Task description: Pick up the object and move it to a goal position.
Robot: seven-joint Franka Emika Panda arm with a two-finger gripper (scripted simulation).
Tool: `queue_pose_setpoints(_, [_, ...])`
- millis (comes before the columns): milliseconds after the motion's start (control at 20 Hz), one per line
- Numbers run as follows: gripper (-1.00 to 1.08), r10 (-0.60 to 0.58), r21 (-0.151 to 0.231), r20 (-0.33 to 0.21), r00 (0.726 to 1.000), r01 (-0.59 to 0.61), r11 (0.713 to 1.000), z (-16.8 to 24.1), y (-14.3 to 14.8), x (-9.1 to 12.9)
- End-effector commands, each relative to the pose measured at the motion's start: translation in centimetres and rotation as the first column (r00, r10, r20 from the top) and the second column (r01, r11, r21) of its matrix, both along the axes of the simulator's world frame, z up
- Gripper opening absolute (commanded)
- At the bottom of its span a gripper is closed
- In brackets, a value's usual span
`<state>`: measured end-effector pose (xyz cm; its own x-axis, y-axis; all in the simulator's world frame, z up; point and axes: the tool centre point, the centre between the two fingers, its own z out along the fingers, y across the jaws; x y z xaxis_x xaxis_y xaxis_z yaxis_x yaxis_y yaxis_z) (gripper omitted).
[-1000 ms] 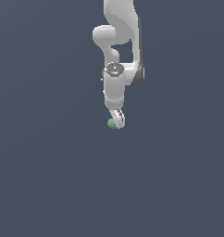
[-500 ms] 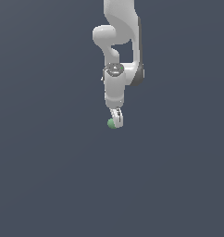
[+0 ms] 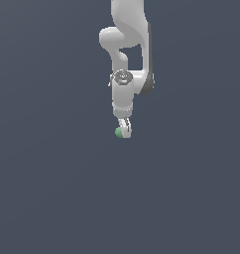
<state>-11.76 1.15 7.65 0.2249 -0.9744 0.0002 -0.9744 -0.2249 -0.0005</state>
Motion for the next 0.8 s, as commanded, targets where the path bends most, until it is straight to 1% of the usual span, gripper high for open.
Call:
queue_pose_setpoints(0, [1.0, -0.001, 0.0, -0.001, 1.0, 0.001, 1.0, -1.1, 0.0, -0.1])
queue_pose_setpoints(250, [1.0, -0.003, 0.0, -0.001, 1.0, 0.003, 1.0, -3.1, 0.0, -0.1])
queue_pose_setpoints(500, [1.0, -0.004, 0.0, -0.001, 1.0, 0.004, 1.0, -3.8, 0.0, -0.1])
queue_pose_setpoints(550, [-1.0, -0.004, 0.0, -0.001, 1.0, 0.004, 1.0, -3.8, 0.0, -0.1])
queue_pose_setpoints(750, [-1.0, -0.004, 0.0, -0.001, 1.0, 0.004, 1.0, -3.8, 0.0, -0.1])
